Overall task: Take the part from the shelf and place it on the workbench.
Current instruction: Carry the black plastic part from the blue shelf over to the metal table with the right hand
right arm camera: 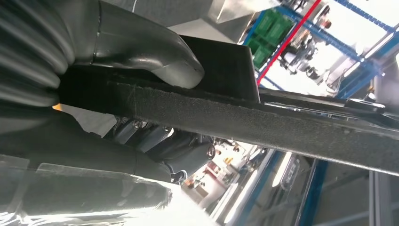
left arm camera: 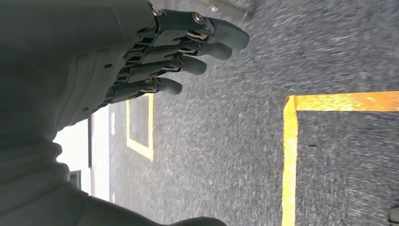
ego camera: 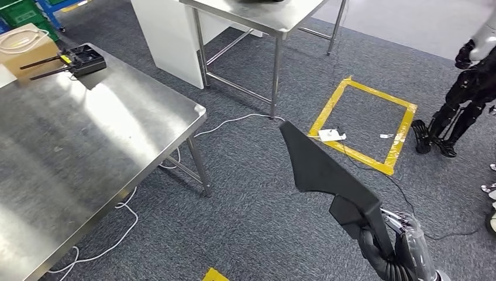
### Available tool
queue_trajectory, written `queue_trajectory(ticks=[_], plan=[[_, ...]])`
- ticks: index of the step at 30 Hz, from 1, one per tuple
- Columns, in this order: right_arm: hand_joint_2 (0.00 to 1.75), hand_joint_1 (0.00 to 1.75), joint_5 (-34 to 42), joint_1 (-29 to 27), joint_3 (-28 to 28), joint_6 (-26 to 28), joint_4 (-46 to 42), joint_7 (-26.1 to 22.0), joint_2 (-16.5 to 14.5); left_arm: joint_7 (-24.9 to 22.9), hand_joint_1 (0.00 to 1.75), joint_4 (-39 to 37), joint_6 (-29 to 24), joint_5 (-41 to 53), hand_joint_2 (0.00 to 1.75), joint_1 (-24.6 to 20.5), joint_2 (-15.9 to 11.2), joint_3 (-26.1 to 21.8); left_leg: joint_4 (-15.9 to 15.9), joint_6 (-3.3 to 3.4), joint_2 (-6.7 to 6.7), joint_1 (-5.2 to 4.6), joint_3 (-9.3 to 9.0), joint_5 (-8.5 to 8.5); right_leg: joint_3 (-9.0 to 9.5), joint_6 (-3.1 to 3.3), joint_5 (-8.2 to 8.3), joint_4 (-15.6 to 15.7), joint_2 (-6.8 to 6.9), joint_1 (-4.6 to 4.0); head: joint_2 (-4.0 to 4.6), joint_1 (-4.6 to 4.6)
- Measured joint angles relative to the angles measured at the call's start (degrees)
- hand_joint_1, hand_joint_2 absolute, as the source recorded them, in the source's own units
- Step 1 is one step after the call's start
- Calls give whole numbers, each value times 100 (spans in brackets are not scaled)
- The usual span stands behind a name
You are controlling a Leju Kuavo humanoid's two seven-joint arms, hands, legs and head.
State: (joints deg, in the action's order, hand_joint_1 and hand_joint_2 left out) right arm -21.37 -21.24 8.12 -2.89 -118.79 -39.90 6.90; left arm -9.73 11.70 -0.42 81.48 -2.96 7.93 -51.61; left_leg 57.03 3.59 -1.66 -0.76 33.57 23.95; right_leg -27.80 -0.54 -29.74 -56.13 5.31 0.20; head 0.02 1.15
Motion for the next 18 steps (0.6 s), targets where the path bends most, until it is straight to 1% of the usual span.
queue_trajectory(ticks=[1, 2, 3, 4, 5, 6, 7, 8, 9, 10, 11, 12, 13, 14, 15, 16, 17, 18], plan=[[175, 175, 2, 10, -8, 1, 10, -2, 2, -5, 0, -1, -3, -3, 175, -3, 9, -13, -77, 26, 61, 20, -55, -36, -67, 2, -73, -158, -136, 4, 0, -3], [175, 175, 3, 14, -12, 1, 25, -2, 3, -10, 0, -1, -5, -5, 175, -11, 18, -22, -132, 40, 126, 42, -100, -66, -224, 14, -194, -457, -299, 20, 0, -16], [175, 175, 3, 16, -16, 1, 44, -3, 4, -15, 0, -1, -9, -7, 175, -20, 27, -31, -149, 51, 193, 36, -111, -73, -436, 25, -333, -849, -440, 47, 0, -25], [175, 175, 1, 14, -21, 1, 64, -3, 5, -17, 0, -1, -9, -7, 175, -28, 29, -38, -147, 53, 268, 35, -107, -72, -679, 20, -459, -1251, -493, 70, 0, -31], [175, 175, -4, 12, -27, 1, 88, -2, 5, -20, 0, -1, -9, -7, 175, -30, 32, -44, -145, 50, 347, 37, -105, -69, -874, -10, -522, -1541, -508, 90, 0, -38], [175, 175, -8, 13, -34, 1, 110, -2, 5, -23, 0, -1, -9, -7, 175, -28, 35, -49, -142, 42, 425, 42, -107, -64, -972, -67, -490, -1627, -512, 114, 0, -36], [175, 175, -13, 16, -40, 0, 131, -2, 5, -27, 0, -1, -9, -8, 175, -25, 40, -56, -132, 23, 507, 53, -112, -55, -947, -148, -360, -1472, -517, 145, 0, -37], [175, 175, -17, 22, -46, -2, 150, -2, 5, -31, 0, -1, -9, -10, 175, -22, 44, -63, -109, -7, 587, 68, -116, -39, -813, -239, -165, -1114, -551, 186, 0, -37], [175, 175, -20, 34, -52, -5, 169, -2, 4, -34, 0, -1, -10, -14, 175, -20, 46, -73, -72, -49, 658, 81, -110, -16, -653, -315, 23, -706, -623, 231, 0, -40], [175, 175, -22, 50, -58, -13, 187, -1, 4, -37, 0, -1, -12, -21, 175, -18, 47, -81, -18, -101, 725, 86, -92, 22, -510, -334, 167, -365, -681, 255, 0, -46], [175, 175, -21, 65, -63, -24, 204, -1, 4, -37, 0, -1, -16, -33, 175, -17, 45, -89, 26, -150, 772, 85, -68, 55, -417, -303, 243, -162, -726, 258, 0, -48], [175, 175, -17, 80, -67, -40, 218, -1, 3, -38, 0, -1, -20, -48, 175, -12, 43, -97, 54, -191, 806, 85, -45, 78, -385, -234, 261, -99, -735, 241, 0, -45], [175, 175, -12, 92, -69, -59, 230, 0, 3, -38, 0, -1, -22, -63, 175, -3, 42, -105, 69, -221, 837, 92, -28, 91, -370, -154, 267, -97, -698, 217, 0, -41], [175, 175, -7, 101, -69, -80, 241, -1, 3, -39, 0, -1, -22, -79, 175, 8, 41, -118, 79, -240, 841, 111, -19, 95, -358, -96, 274, -98, -660, 218, 0, -35], [175, 175, -3, 111, -70, -101, 251, -1, 3, -38, 0, -2, -20, -94, 175, 19, 43, -134, 136, -260, 759, 124, 1, 127, -346, -55, 279, -95, -624, 223, 0, -28], [175, 175, 0, 115, -70, -116, 259, -1, 3, -38, 0, -2, -18, -107, 175, 23, 44, -153, 282, -281, 627, 134, 62, 213, -332, -15, 280, -90, -582, 226, 0, -17], [175, 175, 1, 117, -69, -128, 265, -1, 3, -37, 0, -2, -16, -120, 175, 19, 43, -172, 550, -303, 466, 142, 182, 359, -318, 20, 275, -85, -535, 221, 0, -6], [175, 175, 1, 115, -69, -134, 269, -1, 3, -35, 0, -3, -16, -133, 175, 12, 42, -186, 919, -321, 310, 143, 364, 546, -307, 48, 262, -85, -486, 199, 0, 6]])
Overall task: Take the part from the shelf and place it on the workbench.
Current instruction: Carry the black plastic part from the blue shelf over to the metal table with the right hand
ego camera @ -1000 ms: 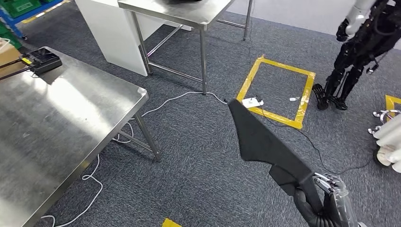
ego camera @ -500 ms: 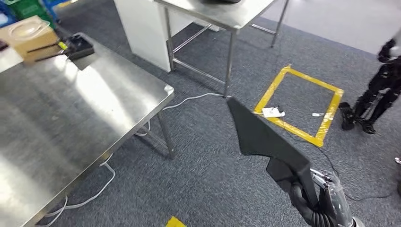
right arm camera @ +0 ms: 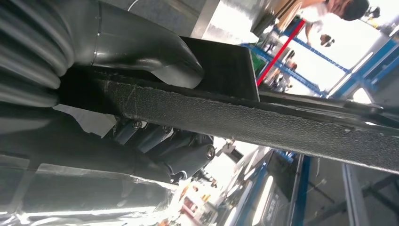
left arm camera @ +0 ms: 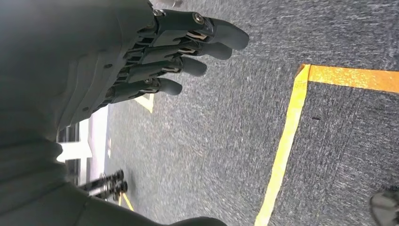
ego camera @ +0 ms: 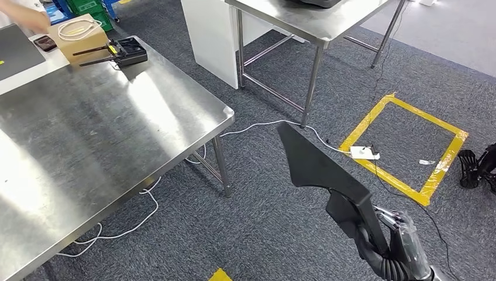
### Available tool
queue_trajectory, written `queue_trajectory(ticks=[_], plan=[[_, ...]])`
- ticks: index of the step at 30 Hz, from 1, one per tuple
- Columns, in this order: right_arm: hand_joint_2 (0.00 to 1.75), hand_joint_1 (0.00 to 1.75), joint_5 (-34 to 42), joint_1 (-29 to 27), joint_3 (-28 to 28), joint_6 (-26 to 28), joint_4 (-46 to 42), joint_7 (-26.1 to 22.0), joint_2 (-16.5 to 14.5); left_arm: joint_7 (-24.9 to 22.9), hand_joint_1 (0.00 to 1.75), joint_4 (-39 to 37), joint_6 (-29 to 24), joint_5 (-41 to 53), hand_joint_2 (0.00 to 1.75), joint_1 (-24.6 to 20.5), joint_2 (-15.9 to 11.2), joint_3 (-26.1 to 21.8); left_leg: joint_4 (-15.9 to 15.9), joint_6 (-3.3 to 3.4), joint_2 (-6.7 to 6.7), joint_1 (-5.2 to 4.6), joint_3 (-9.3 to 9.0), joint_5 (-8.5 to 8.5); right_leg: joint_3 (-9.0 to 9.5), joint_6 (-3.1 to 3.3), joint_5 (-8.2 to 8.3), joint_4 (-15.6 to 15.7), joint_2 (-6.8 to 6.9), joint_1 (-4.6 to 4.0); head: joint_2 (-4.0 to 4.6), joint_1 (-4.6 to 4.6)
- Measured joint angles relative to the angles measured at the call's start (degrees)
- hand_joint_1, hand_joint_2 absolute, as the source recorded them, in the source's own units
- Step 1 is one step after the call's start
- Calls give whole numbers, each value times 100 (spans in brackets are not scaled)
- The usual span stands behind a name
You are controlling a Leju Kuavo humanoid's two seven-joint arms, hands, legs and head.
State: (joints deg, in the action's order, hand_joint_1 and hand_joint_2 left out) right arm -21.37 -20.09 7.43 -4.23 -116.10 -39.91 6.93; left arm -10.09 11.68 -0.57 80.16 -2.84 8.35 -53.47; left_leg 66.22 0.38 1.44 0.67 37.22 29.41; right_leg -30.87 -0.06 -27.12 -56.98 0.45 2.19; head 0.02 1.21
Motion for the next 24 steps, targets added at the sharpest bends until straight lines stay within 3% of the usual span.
queue_trajectory(ticks=[2, 3, 4, 5, 7, 9, 11, 12, 14, 16, 18, 19, 20, 21, 22, 24], plan=[[175, 175, -5, -2, 0, -4, 15, -1, -2, 13, 0, 0, 1, -24, 175, -10, -3, -23, 737, -20, -106, 12, 398, 288, 9, 39, -23, -1, 114, -37, 0, 7], [175, 175, -10, -2, 0, -5, 24, -1, -3, 21, 0, -1, 1, -37, 175, -9, -3, -35, 881, -16, -117, 12, 495, 288, 15, 48, -38, -2, 173, -51, 0, 8], [175, 175, -14, -2, 0, -6, 31, -1, -6, 29, 0, 0, 0, -46, 175, -6, -2, -50, 797, -2, -125, 10, 474, 178, 29, 54, -52, -2, 228, -63, 0, 8], [175, 175, -19, -2, 0, -6, 34, -1, -8, 32, 0, 1, -1, -53, 175, -4, -3, -63, 488, 31, -157, 2, 330, -19, 51, 53, -71, -1, 281, -75, 0, 8], [175, 175, -27, -5, 0, -8, 35, -1, -15, 36, 0, 2, -7, -54, 175, -8, -12, -83, -316, 129, -349, -50, -79, -363, 105, 35, -113, 3, 382, -110, 0, 4], [175, 175, -38, -12, -1, -14, 34, -1, -23, 42, 0, 2, -20, -52, 175, -20, -20, -92, -690, 203, -470, -108, -263, -442, 135, -7, -151, 12, 475, -135, 0, 4], [175, 175, -56, -23, -3, -39, 27, -1, -34, 46, 0, 2, -39, -49, 175, -20, -26, -99, -739, 250, -373, -130, -285, -435, 177, -59, -171, 48, 562, -148, 0, 13], [175, 175, -65, -27, -3, -56, 22, -1, -39, 47, 0, 2, -49, -45, 175, -14, -27, -105, -808, 271, -310, -122, -333, -462, 194, -80, -187, 40, 531, -152, 0, 5], [175, 175, -68, -33, 5, -97, 11, -3, -46, 46, 0, 2, -63, -30, 175, -16, -23, -124, -957, 321, -192, -88, -443, -533, 85, -81, -323, -240, 281, -157, 0, -10], [175, 175, -70, -35, 19, -137, 23, -4, -49, 35, 0, 2, -68, -10, 175, -33, -21, -141, -1003, 344, -75, -72, -466, -560, -314, -45, -607, -971, 29, -129, 0, -31], [175, 175, -74, -33, 26, -163, 52, -3, -50, 8, 0, 2, -69, 4, 175, -42, -22, -149, -999, 342, 79, -72, -466, -556, -690, -82, -746, -1547, -19, -106, 0, -47], [175, 175, -68, -27, 27, -171, 67, -3, -49, -6, 0, 2, -68, 11, 175, -40, -21, -151, -995, 336, 159, -71, -472, -551, -728, -140, -666, -1521, -25, -96, 0, -50], [175, 175, -56, -17, 28, -177, 80, -3, -46, -22, 0, 2, -67, 17, 175, -39, -20, -152, -987, 324, 245, -68, -480, -543, -647, -213, -493, -1254, -41, -80, 0, -54], [175, 175, -37, -3, 28, -182, 90, -3, -43, -34, 0, 2, -66, 23, 175, -37, -18, -153, -970, 303, 325, -64, -484, -530, -475, -282, -279, -820, -102, -53, 0, -55], [175, 175, -18, 16, 28, -188, 101, -3, -37, -47, 0, 2, -64, 31, 175, -37, -18, -154, -943, 272, 397, -74, -484, -509, -315, -312, -102, -421, -175, -40, 0, -56], [175, 175, 12, 56, 29, -201, 117, -3, -16, -67, 0, 2, -67, 41, 175, -35, -24, -156, -897, 201, 505, -92, -464, -459, -115, -251, 71, 24, -264, -29, 0, -59]])
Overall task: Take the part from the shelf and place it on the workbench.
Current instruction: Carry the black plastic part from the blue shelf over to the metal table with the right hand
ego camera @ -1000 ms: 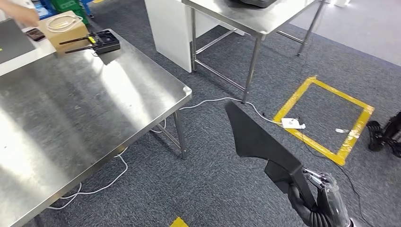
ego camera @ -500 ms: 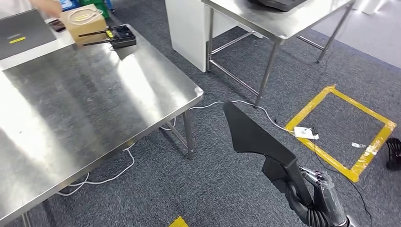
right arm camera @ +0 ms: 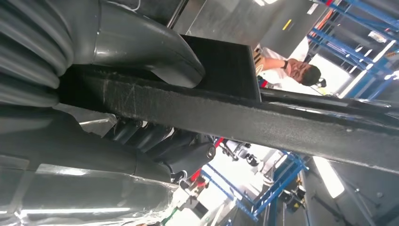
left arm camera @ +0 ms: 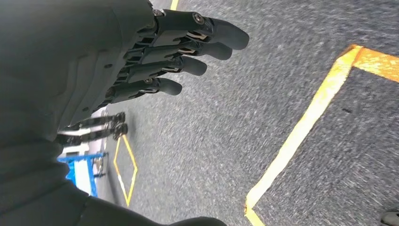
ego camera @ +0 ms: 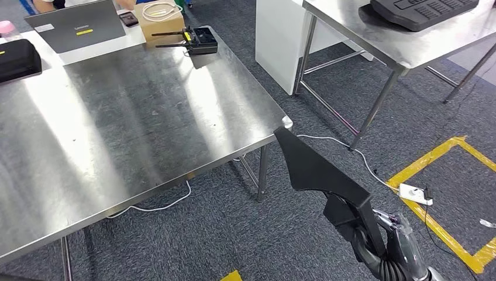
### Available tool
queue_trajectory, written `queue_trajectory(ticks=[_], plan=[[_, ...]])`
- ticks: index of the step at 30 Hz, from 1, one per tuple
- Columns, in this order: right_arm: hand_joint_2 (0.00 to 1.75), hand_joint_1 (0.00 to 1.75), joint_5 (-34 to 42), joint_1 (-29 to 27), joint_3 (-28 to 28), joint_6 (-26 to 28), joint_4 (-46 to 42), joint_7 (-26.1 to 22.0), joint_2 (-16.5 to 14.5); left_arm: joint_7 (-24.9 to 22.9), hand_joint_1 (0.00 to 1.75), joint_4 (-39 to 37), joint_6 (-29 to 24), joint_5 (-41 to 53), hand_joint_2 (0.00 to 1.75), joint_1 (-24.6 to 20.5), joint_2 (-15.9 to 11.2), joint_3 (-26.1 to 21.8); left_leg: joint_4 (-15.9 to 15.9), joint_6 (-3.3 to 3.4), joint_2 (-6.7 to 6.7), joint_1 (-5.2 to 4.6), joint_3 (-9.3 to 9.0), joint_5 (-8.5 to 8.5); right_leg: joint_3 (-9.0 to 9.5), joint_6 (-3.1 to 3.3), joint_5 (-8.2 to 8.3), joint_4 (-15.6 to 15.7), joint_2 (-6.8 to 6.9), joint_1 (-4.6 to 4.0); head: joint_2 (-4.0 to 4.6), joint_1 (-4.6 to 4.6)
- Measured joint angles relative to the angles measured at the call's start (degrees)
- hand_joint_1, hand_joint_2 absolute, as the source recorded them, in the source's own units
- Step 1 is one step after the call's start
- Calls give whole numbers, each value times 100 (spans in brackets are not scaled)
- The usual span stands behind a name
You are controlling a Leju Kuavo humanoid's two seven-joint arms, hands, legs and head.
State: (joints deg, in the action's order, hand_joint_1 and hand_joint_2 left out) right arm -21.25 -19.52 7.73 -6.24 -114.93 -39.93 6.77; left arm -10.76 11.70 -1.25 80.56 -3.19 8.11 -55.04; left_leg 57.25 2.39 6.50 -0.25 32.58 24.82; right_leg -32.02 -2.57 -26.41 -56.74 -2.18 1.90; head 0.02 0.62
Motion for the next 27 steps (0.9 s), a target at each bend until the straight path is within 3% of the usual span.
queue_trajectory(ticks=[3, 5, 7, 9, 10, 12, 14, 16, 18, 20, 22, 24, 25, 26, 27], plan=[[175, 175, 9, 46, 0, -13, 21, 0, 21, -34, 0, 0, 3, 2, 175, 29, -29, -13, 35, -73, 52, 23, 40, 28, 42, 169, 27, 29, 103, 5, 0, 7], [175, 175, 4, 50, 1, -17, 25, 0, 26, -63, 0, -2, 11, 2, 175, 36, -43, -23, 307, -130, -180, 39, 156, 191, 72, 243, 26, 40, 190, 29, 0, 38], [175, 175, -6, 36, 4, -32, 23, 0, 30, -93, 0, -3, 23, 4, 175, 24, -39, -27, 996, -193, -495, 58, 498, 538, 102, 307, -1, 41, 293, -1, 0, 76], [175, 175, -18, 30, 20, -74, 23, 0, 32, -122, 0, -3, 42, 7, 175, 18, -42, -34, 1610, -230, -610, 90, 844, 731, 122, 340, -30, 40, 406, -29, 0, 84], [175, 175, -25, 31, 37, -102, 23, 0, 33, -131, 0, -3, 50, 9, 175, 20, -43, -40, 1652, -232, -624, 99, 893, 674, 136, 344, -46, 39, 461, -38, 0, 85], [175, 175, -43, 43, 76, -150, 22, 0, 46, -141, 0, -2, 56, 9, 175, 21, -47, -62, 1119, -188, -691, 95, 657, 313, 184, 330, -86, 40, 568, -51, 0, 87], [175, 175, -68, 70, 106, -177, 20, 0, 63, -140, 0, -1, 48, 9, 175, 14, -56, -84, 392, -101, -899, 46, 296, 20, 236, 297, -126, 45, 661, -80, 0, 83], [175, 175, -85, 102, 131, -199, 19, -1, 79, -131, 0, -1, 35, 9, 175, 0, -61, -101, 132, -35, -995, -8, 179, -12, 263, 245, -161, 53, 752, -106, 0, 80], [175, 175, -86, 131, 148, -213, 15, -1, 98, -122, 0, -1, 23, 9, 175, 0, -63, -121, 81, 18, -868, -18, 159, -21, 297, 184, -186, 89, 845, -132, 0, 85], [175, 175, -48, 166, 164, -221, 8, -2, 124, -119, 0, 0, 20, 9, 175, 6, -54, -136, -53, 75, -745, 9, 59, -88, 267, 154, -277, -51, 705, -141, -1, 76], [175, 175, 63, 198, 232, -253, 11, -1, 150, -101, 0, -1, 40, 14, 175, -4, -41, -139, -132, 110, -637, 31, -2, -133, -37, 190, -541, -673, 406, -121, -1, 44], [175, 175, 219, 224, 358, -335, 20, 18, 162, -60, 0, -1, 77, 31, 175, -13, -38, -140, -132, 122, -526, 27, 3, -129, -480, 209, -784, -1417, 272, -112, 0, 23], [175, 175, 307, 244, 443, -394, 20, 45, 168, -35, 0, -1, 96, 50, 175, -11, -37, -141, -130, 121, -474, 24, 1, -123, -608, 180, -786, -1563, 257, -110, 0, 23], [175, 175, 412, 276, 547, -464, 13, 98, 189, -7, 0, -1, 113, 79, 175, -8, -35, -141, -127, 114, -426, 24, -6, -116, -619, 128, -684, -1472, 251, -106, 0, 21], [175, 175, 543, 328, 674, -546, 0, 192, 231, 23, 0, -1, 130, 113, 175, -5, -33, -140, -123, 100, -383, 24, -17, -105, -514, 65, -499, -1152, 247, -94, 0, 19]])
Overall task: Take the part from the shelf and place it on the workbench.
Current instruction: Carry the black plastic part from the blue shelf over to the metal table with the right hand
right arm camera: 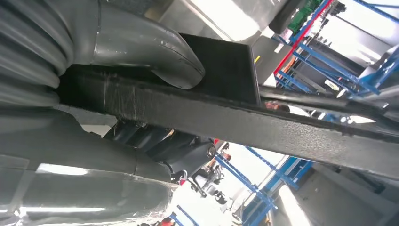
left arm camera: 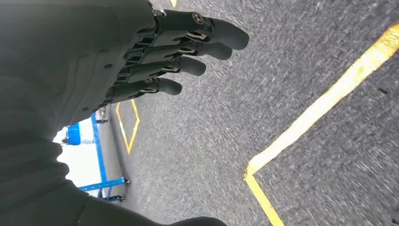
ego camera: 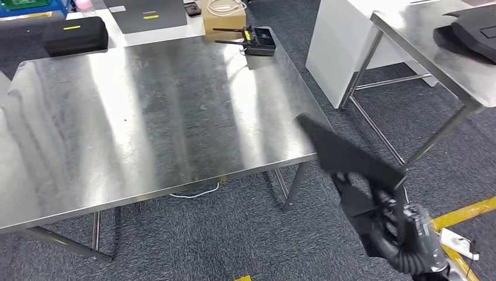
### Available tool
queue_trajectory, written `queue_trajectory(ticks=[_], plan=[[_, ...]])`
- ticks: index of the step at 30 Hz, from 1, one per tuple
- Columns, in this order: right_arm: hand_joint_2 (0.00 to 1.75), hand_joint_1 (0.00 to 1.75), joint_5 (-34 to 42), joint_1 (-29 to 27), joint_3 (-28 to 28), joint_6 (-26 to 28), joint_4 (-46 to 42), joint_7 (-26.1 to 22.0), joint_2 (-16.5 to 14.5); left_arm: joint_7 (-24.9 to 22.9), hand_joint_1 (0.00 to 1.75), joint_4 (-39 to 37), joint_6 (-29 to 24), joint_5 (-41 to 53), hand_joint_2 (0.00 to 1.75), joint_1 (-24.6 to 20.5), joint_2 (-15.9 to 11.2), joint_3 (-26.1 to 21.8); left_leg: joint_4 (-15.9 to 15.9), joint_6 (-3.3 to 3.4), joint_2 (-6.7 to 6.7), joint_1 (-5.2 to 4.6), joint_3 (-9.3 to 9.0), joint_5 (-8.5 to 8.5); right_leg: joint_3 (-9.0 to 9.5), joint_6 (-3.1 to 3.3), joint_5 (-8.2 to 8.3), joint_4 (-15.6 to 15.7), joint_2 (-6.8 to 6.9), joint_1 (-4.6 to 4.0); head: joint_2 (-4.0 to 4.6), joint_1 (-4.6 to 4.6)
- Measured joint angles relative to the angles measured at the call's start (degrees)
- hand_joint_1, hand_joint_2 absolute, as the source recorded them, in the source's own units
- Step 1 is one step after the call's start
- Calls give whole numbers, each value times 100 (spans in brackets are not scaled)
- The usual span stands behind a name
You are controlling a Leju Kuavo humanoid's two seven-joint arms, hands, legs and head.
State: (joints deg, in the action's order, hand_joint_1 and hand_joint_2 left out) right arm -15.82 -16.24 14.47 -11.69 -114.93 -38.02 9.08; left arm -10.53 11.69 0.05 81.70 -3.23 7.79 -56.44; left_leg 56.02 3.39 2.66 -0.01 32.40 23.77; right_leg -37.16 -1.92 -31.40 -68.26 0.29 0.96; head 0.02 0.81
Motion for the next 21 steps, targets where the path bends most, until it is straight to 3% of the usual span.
queue_trajectory(ticks=[2, 3, 6, 8, 10, 12, 13, 14, 15, 16, 18, 19, 21], plan=[[175, 175, 336, 196, 294, -198, -24, 295, 162, 58, 0, 0, 25, 73, 175, 1, 1, 1, 32, -45, 55, -19, -11, 40, 343, -83, 395, 842, -23, 26, 0, -4], [175, 175, 529, 346, 456, -314, -28, 492, 282, 82, 0, 0, 35, 104, 175, 1, -6, 2, 54, -70, 66, -36, -6, 65, 459, -68, 520, 1113, -34, 34, 0, 1], [175, 175, 969, 863, 912, -624, 22, 1043, 686, 131, 0, 1, 50, 165, 175, 3, -37, 5, 97, -122, 63, -54, 15, 118, 514, 66, 605, 1241, -39, 51, -1, 10], [175, 175, 1030, 1169, 1104, -702, 92, 1268, 926, 148, 0, 1, 57, 190, 175, 3, -53, 5, 248, -173, -19, -31, 69, 219, 529, 132, 611, 1249, -33, 83, -1, 20], [175, 175, 992, 1426, 1223, -702, 188, 1424, 1145, 163, 0, 2, 67, 208, 175, -2, -62, 5, 829, -241, -149, -3, 343, 540, 544, 190, 606, 1252, -20, 83, 0, 41], [175, 175, 917, 1594, 1289, -667, 301, 1549, 1320, 174, 0, 2, 88, 227, 175, -3, -68, 5, 1609, -281, -217, 25, 752, 867, 548, 220, 594, 1249, -2, 59, 0, 50], [175, 175, 871, 1643, 1308, -643, 359, 1599, 1393, 180, 0, 2, 101, 241, 175, -2, -68, 6, 1818, -283, -228, 31, 882, 895, 553, 228, 587, 1248, 6, 45, 0, 51], [175, 175, 823, 1677, 1323, -617, 418, 1643, 1460, 184, 0, 2, 111, 256, 175, 0, -69, 6, 1796, -269, -234, 34, 903, 801, 562, 231, 578, 1248, 11, 30, 0, 52], [175, 175, 780, 1700, 1342, -593, 470, 1680, 1527, 189, 0, 2, 114, 267, 175, 2, -72, 7, 1558, -237, -237, 30, 814, 615, 578, 235, 568, 1249, 15, 15, 0, 52], [175, 175, 739, 1714, 1368, -568, 515, 1708, 1595, 194, 0, 2, 116, 275, 175, 1, -79, 7, 1138, -175, -245, 13, 624, 372, 602, 234, 554, 1252, 20, -3, 0, 52], [175, 175, 678, 1738, 1421, -523, 590, 1742, 1706, 207, 0, 5, 118, 283, 175, -4, -106, 8, 417, -23, -299, -43, 278, 82, 636, 219, 532, 1264, 35, -15, 0, 33], [175, 175, 650, 1753, 1442, -504, 631, 1750, 1748, 213, 0, 8, 119, 287, 175, -7, -124, 8, 230, 37, -323, -77, 189, 35, 643, 199, 525, 1273, 44, -17, 0, 29], [175, 175, 546, 1791, 1458, -468, 710, 1766, 1825, 223, 0, 14, 121, 290, 175, -12, -143, 9, 145, 96, -337, -125, 166, 41, 655, 145, 529, 1314, 69, -19, 0, 35]])
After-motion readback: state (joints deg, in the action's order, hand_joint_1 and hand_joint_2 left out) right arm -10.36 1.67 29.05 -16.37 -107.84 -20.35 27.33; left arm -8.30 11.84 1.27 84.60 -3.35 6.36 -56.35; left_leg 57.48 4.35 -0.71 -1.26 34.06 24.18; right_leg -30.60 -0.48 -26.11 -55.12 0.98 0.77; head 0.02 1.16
